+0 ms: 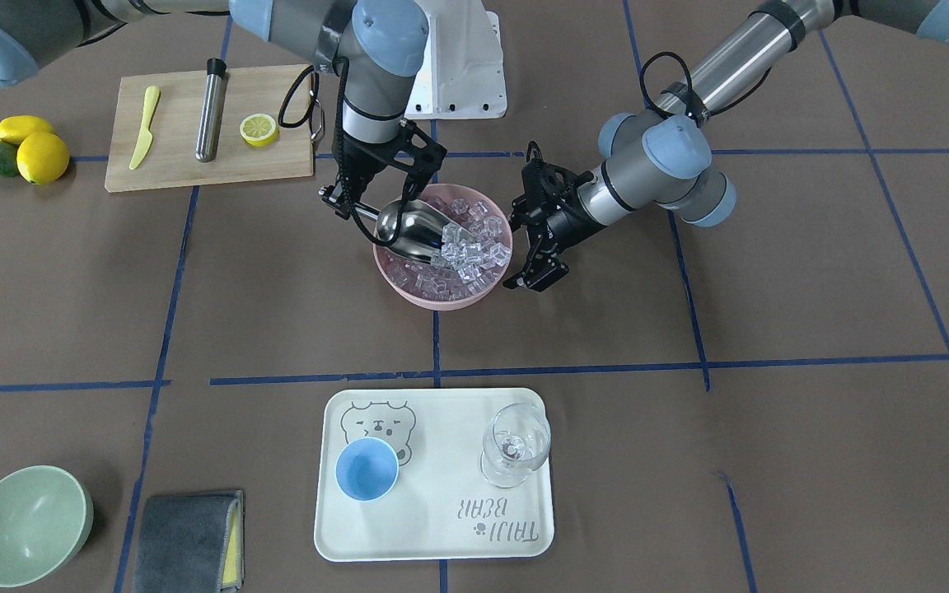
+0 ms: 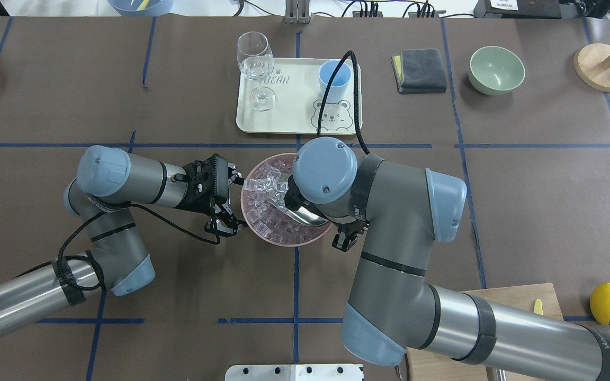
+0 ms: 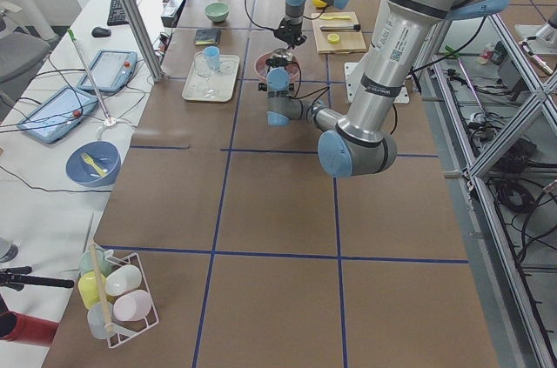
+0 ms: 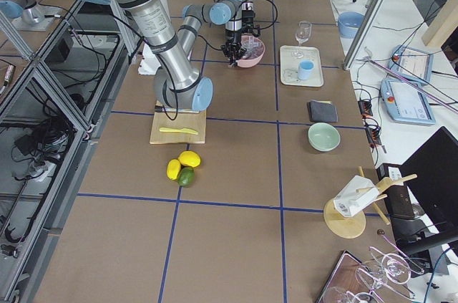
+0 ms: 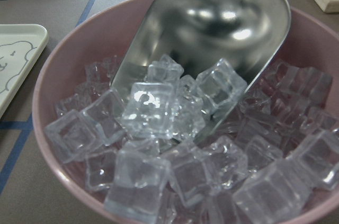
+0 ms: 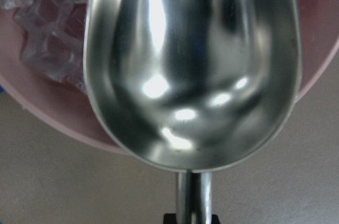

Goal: Put ice in cup with scoop
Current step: 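Dig the scoop into the ice cubes and scoop some up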

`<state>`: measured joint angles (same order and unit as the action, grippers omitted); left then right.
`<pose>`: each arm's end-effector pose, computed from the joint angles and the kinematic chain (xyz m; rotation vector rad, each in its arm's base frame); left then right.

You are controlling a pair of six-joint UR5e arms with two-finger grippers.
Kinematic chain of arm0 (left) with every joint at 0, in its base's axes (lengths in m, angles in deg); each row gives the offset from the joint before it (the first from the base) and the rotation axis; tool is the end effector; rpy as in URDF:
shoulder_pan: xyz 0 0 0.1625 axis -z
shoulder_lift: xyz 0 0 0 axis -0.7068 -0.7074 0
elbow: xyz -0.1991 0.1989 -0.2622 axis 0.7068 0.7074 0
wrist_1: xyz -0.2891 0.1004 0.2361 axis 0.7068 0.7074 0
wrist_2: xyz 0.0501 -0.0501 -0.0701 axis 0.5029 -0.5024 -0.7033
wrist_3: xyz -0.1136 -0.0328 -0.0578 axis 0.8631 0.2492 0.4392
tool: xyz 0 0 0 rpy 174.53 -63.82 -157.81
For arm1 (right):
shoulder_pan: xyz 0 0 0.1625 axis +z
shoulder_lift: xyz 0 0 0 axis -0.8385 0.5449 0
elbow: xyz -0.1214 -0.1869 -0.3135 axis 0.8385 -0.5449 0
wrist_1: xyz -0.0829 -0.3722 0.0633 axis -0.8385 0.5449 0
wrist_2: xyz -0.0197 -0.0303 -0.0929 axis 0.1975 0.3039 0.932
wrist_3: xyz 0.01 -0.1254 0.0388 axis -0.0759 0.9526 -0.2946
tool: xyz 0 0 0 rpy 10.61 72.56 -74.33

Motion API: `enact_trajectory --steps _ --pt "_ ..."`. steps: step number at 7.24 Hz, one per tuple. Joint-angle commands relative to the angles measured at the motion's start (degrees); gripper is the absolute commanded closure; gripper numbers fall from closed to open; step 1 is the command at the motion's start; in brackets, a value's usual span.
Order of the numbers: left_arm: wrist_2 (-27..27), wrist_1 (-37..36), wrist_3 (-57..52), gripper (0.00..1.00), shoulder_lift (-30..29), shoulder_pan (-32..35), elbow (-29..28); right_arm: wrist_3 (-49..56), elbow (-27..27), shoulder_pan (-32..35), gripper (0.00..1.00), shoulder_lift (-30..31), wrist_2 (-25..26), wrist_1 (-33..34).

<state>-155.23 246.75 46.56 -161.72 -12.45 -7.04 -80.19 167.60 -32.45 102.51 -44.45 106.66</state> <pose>0.5158 -0.4161 0.3126 1.2120 1.0929 1.1725 -0.5114 -0.3578 0.2208 0.3095 -0.4189 -1.0475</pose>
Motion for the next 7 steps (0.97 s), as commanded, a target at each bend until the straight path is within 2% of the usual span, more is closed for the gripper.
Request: enact_trajectory --steps 1,2,4,5,6,7 --pt "0.00 0.00 0.00 0.00 0.00 0.00 0.00 -0.49 2.24 0.16 1.00 0.43 -0.07 -0.44" --pt "0.00 0.00 0.00 0.00 0.00 0.00 0.00 -1.45 3.38 0.33 1.00 0.78 -0.15 -0.52" --pt "0.00 0.00 0.00 0.00 -0.09 0.00 0.00 -1.64 6.11 0.86 1.00 3.49 -0.59 -4.89" --pt "0.00 0.00 0.00 0.00 -0.18 0.00 0.00 -1.64 6.38 1.99 1.00 3.68 -0.94 -4.74" --pt "0.00 0.00 0.00 0.00 -0.26 0.00 0.00 -1.46 6.38 5.14 1.00 3.77 -3.99 -3.61" --pt "0.00 0.00 0.00 0.00 -0.26 0.00 0.00 -0.42 6.38 7.61 1.00 3.16 -6.11 0.23"
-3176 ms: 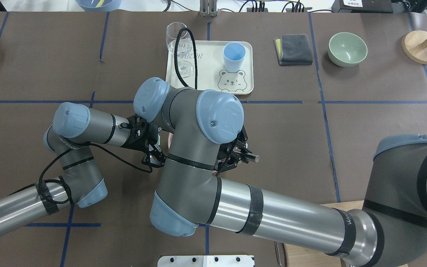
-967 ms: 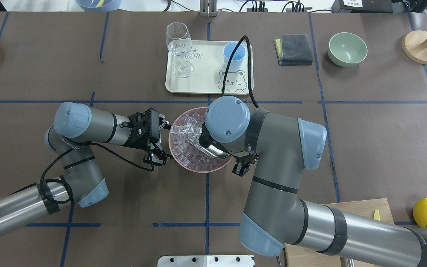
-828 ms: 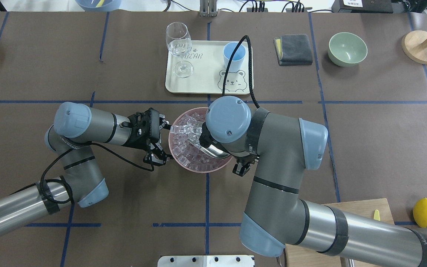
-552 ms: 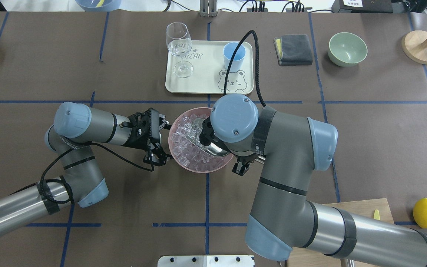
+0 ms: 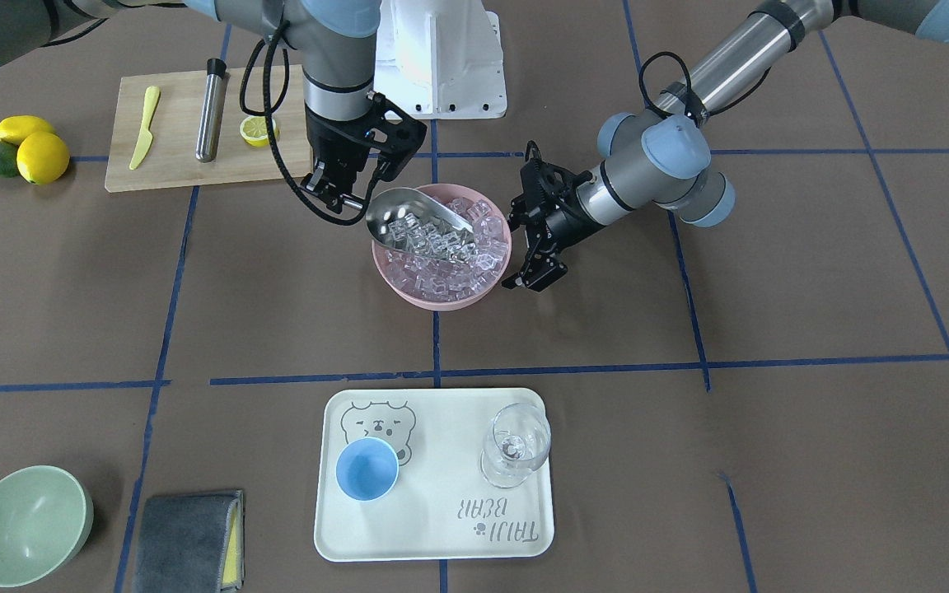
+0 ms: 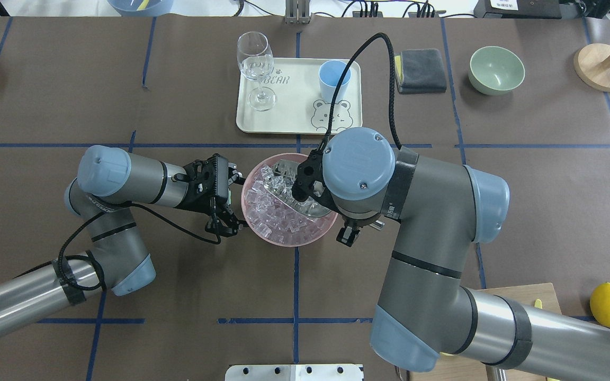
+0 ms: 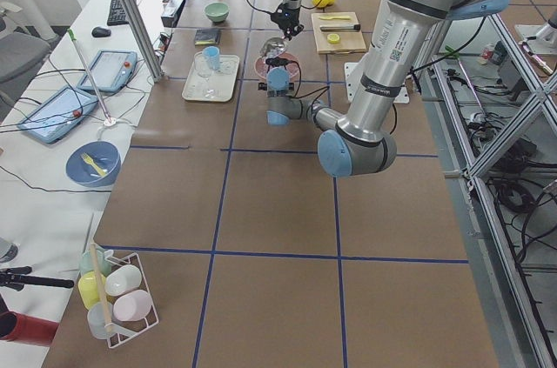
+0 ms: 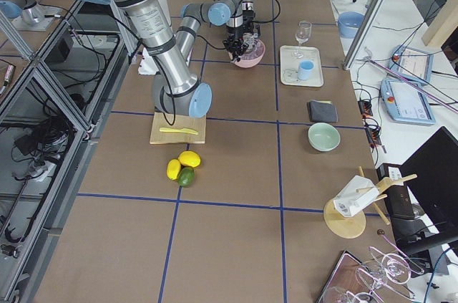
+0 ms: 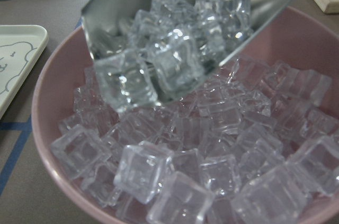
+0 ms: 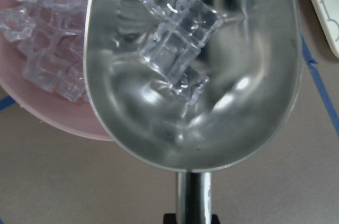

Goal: Put ice in cup with scoop
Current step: 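Lift the ice-filled scoop out of the bowl with the right gripper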

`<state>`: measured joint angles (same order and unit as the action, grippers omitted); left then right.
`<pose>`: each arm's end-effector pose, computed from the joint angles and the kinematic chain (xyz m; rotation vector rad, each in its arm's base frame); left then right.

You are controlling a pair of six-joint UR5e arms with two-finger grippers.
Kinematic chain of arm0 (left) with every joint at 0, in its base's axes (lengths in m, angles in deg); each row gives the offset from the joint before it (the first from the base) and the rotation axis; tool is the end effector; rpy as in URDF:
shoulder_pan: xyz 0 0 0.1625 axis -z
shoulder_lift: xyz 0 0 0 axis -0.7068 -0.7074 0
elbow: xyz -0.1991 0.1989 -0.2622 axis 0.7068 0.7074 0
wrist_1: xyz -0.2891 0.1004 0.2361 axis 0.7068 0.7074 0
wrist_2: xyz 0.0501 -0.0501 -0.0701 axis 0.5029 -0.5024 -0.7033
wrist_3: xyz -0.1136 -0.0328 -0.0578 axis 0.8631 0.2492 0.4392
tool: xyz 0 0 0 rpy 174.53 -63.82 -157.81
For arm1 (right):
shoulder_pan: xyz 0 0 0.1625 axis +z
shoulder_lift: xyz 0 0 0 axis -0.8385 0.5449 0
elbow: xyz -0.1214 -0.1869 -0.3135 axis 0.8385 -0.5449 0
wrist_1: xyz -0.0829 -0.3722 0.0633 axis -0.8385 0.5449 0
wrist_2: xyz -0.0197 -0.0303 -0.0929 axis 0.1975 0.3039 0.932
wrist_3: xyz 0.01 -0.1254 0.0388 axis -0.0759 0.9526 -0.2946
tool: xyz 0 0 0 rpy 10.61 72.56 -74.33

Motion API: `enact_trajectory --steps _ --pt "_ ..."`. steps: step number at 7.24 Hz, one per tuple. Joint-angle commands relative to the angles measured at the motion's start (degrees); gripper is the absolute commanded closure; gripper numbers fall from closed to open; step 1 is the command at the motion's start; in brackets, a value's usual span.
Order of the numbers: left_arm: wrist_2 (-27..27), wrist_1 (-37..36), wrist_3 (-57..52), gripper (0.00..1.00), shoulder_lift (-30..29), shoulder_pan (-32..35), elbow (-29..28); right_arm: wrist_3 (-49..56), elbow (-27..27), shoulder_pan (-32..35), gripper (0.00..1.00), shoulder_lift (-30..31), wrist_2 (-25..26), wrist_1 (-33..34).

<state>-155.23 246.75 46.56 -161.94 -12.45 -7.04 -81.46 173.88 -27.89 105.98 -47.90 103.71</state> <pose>0.5163 -0.4164 0.3101 1.2159 1.0944 1.1723 -0.4614 -0.3774 0.2097 0.3711 -0.5143 -0.9629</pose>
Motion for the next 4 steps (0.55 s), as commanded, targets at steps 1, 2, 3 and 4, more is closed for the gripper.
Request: enact_trajectory --steps 1,2,3,4 --pt "0.00 0.00 0.00 0.00 -0.05 0.00 0.00 2.17 -0.07 4.72 1.00 -0.58 -2.77 4.18" --pt "0.00 0.00 0.00 0.00 -0.05 0.00 0.00 4.53 -0.77 7.00 1.00 -1.54 -2.77 6.62" --pt "0.00 0.00 0.00 0.00 -0.05 0.00 0.00 6.21 -2.17 9.63 1.00 -3.03 -4.69 8.47" --pt "0.00 0.00 0.00 0.00 -0.05 0.00 0.00 7.88 -6.71 13.32 1.00 -5.66 -8.27 8.58"
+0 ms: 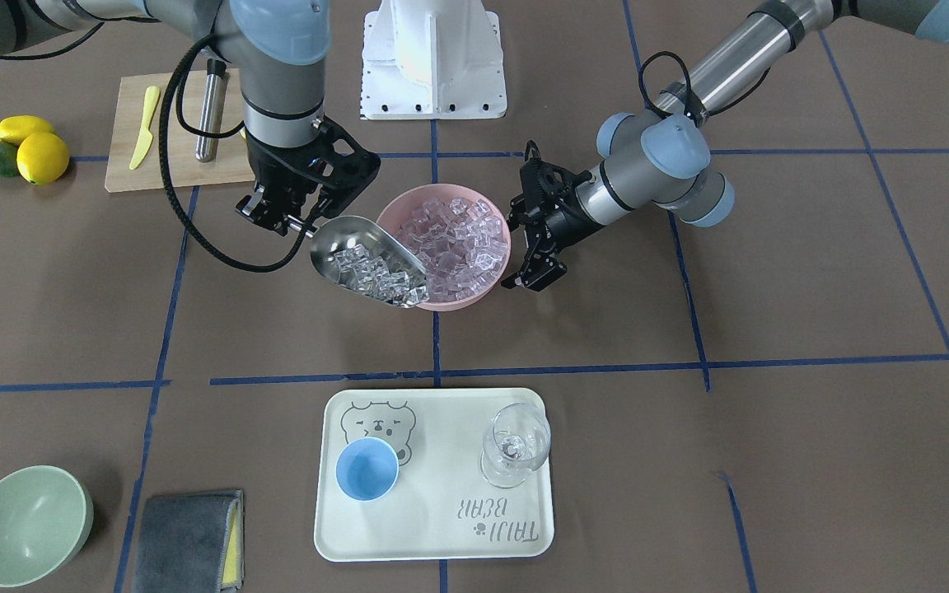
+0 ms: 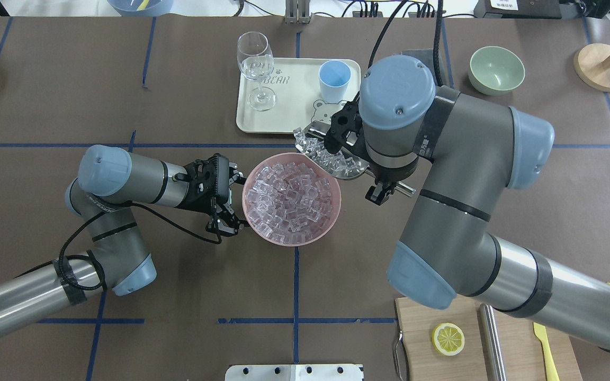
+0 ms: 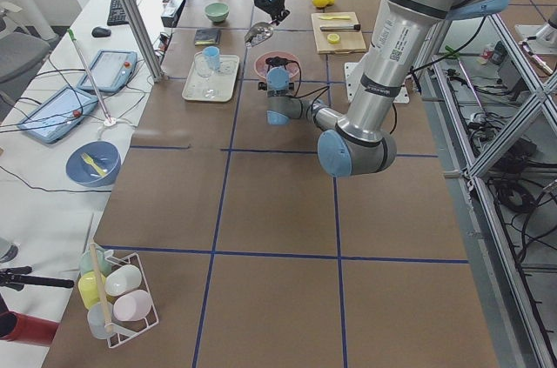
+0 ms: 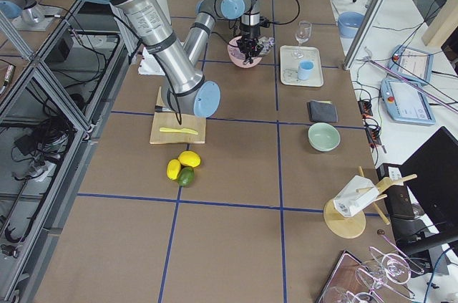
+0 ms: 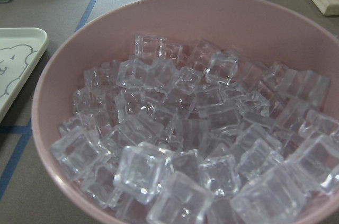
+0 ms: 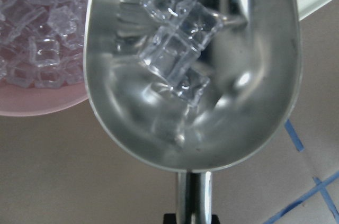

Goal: Put ice in cup with scoop
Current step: 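Move the scoop of ice over the small blue cup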

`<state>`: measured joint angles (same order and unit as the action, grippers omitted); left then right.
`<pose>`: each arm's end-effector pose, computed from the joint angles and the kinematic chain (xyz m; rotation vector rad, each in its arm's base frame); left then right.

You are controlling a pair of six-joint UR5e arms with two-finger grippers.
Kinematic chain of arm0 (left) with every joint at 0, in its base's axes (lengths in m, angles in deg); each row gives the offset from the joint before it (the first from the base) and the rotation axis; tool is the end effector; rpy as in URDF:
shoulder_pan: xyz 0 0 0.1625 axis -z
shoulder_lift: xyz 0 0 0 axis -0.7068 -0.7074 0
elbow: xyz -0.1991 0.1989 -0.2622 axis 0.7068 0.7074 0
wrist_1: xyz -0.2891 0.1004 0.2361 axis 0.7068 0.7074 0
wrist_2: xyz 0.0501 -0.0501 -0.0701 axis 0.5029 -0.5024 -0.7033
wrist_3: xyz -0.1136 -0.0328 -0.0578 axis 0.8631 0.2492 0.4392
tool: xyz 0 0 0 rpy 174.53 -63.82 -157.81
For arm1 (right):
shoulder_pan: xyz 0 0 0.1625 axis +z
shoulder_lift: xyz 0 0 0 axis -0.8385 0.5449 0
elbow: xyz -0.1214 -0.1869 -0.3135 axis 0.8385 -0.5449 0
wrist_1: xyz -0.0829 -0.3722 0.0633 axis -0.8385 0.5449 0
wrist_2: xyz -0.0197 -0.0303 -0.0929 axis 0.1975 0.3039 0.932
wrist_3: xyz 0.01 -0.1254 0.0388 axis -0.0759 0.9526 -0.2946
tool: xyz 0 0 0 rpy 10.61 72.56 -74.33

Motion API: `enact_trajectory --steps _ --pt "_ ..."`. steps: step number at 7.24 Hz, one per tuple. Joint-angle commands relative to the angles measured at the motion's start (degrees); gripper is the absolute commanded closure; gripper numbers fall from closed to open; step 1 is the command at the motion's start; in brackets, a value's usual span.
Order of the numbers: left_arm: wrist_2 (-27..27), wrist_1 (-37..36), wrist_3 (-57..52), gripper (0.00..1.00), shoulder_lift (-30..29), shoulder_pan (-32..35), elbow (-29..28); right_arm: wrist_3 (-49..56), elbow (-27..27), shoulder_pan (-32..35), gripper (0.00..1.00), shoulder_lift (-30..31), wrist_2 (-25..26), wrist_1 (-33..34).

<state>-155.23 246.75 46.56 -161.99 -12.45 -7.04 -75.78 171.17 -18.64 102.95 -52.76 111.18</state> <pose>0.5164 -0.4164 0.3095 1.2167 1.0947 1.1723 -0.4052 -0.4411 0.2116 0.2763 -0.4803 -0.9149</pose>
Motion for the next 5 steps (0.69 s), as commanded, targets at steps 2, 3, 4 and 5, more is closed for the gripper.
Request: enact_trajectory --steps 2,3,4,5 --pt "0.00 0.00 0.00 0.00 -0.09 0.00 0.00 7.72 -15.50 9.00 1.00 -8.78 -4.50 1.02" --pt "0.00 0.00 0.00 0.00 -0.09 0.00 0.00 11.05 -18.69 10.94 1.00 -9.32 -4.50 1.02" --pt "0.00 0.09 0.00 0.00 -0.09 0.00 0.00 13.35 -22.02 12.00 1.00 -9.42 -4.41 0.93" --pt "0.09 0.09 0.00 0.00 -0.09 0.00 0.00 13.63 -24.15 12.27 1.00 -9.68 -4.41 0.67"
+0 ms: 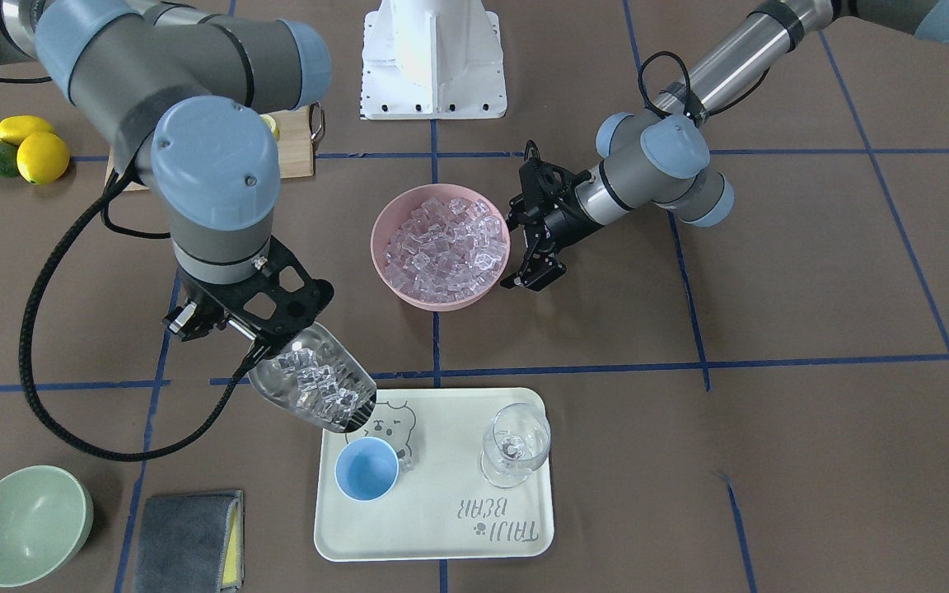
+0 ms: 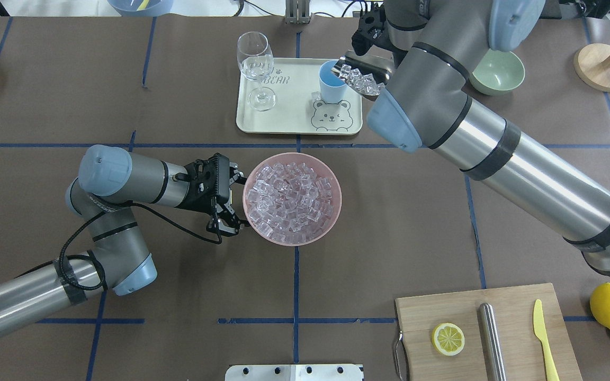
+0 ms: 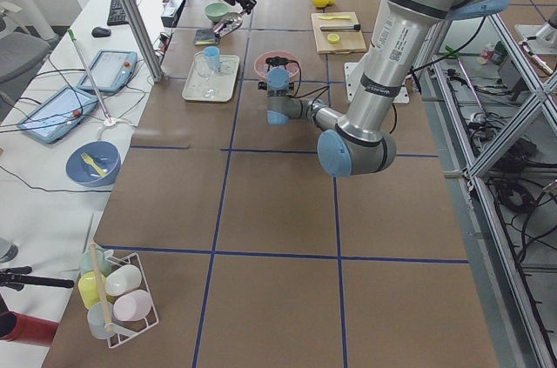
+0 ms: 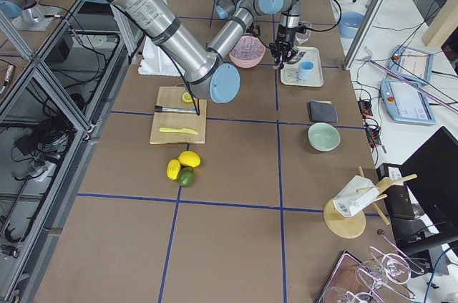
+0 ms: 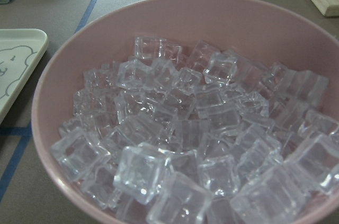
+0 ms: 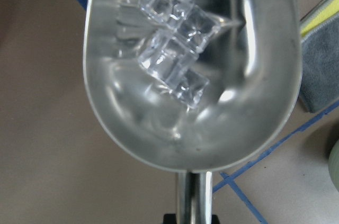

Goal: Put ice in cup with scoop
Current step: 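Move the scoop of ice over the small blue cup, then tilt the scoop to pour the ice into the blue cup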

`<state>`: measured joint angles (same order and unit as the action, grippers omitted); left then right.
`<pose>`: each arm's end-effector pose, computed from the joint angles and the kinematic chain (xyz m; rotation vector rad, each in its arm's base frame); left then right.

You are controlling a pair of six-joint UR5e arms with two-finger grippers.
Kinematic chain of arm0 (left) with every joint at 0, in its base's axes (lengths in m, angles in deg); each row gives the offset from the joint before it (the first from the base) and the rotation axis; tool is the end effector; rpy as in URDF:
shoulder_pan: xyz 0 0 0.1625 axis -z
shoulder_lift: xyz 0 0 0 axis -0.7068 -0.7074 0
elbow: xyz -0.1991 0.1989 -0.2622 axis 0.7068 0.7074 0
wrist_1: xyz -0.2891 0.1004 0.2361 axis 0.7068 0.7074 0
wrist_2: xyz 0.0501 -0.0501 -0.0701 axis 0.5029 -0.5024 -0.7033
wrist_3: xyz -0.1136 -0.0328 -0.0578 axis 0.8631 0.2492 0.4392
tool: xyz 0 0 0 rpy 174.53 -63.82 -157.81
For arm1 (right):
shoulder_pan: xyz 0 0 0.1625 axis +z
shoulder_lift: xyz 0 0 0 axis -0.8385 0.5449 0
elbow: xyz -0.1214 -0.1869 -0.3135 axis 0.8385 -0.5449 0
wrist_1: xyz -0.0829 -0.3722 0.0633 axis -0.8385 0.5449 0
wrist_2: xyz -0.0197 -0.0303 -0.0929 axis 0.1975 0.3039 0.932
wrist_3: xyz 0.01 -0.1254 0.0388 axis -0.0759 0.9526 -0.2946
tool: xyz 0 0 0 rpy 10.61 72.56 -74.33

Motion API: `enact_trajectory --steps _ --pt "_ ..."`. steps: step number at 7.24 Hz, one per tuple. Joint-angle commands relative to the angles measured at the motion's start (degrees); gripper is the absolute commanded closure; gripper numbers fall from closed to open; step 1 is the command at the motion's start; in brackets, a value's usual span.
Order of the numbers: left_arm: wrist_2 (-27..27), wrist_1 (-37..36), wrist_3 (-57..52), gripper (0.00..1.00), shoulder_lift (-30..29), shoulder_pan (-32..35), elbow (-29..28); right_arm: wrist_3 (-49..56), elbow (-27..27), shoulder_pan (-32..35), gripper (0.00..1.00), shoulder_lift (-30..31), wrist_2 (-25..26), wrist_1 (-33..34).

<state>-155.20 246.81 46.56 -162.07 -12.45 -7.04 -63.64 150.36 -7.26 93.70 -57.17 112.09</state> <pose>0.5165 -0.4166 0.3085 1.2194 1.0952 1.1718 -0.3701 -0.5683 0.2377 0.1295 -0.4359 -0.9115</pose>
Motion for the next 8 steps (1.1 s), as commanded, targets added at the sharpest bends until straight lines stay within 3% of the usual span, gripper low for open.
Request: enact_trajectory --steps 1,4,6,8 --pt "0.07 0.03 0.00 0.00 0.00 0.00 0.00 1.50 -3.53 1.16 1.00 -0.44 -0.09 -0.41" --pt "0.94 -0.06 0.00 0.00 -0.35 0.00 0.00 1.67 -5.02 0.99 1.00 -0.96 -0.17 0.28" --pt "0.94 -0.06 -0.09 0.00 -0.35 0.00 0.00 6.21 -14.22 0.90 1.00 -8.92 0.70 6.14" --pt "1.03 -0.06 -0.09 0.00 -0.35 0.00 0.00 10.26 -17.83 0.90 1.00 -12.62 3.32 13.52"
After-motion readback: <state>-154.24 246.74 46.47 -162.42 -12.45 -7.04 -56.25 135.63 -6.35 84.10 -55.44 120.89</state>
